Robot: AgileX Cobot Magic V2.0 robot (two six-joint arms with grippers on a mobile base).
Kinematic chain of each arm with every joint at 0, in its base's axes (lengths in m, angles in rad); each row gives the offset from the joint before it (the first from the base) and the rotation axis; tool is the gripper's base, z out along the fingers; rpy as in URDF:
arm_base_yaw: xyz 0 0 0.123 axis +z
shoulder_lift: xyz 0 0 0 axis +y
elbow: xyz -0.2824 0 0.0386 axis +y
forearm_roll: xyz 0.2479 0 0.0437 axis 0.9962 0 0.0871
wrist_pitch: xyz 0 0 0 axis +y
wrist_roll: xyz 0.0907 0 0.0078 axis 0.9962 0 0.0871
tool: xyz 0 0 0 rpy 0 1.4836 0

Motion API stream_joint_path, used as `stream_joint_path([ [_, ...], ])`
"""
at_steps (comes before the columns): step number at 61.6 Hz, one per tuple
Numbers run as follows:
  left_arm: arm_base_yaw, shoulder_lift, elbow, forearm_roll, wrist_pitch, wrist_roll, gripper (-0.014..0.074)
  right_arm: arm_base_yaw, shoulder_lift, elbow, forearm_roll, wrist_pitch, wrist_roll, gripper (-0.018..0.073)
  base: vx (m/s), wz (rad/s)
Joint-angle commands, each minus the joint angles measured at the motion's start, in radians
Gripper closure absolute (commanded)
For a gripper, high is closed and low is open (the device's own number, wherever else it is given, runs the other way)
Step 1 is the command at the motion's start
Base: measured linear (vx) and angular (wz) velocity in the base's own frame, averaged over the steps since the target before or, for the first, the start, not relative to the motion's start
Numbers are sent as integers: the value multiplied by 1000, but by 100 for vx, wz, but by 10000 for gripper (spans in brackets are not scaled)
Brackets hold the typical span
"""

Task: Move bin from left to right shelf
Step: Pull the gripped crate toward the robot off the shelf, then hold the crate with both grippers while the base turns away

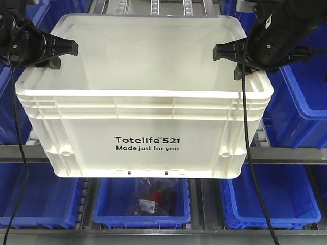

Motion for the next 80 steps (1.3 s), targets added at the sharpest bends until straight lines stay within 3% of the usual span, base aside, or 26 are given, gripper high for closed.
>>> stream_joint_path([
  [1,-8,-59,-34,18,-87,15,485,-2,-70,-40,-12,-114,-4,513,-18,-1],
  [47,-8,-59,-34,18,-87,15,485,-2,-70,-40,-11,-109,-4,513,-20,-4],
  [80,-8,-59,-34,18,-87,15,485,-2,-70,-40,-12,-109,-5,513,-11,-29],
])
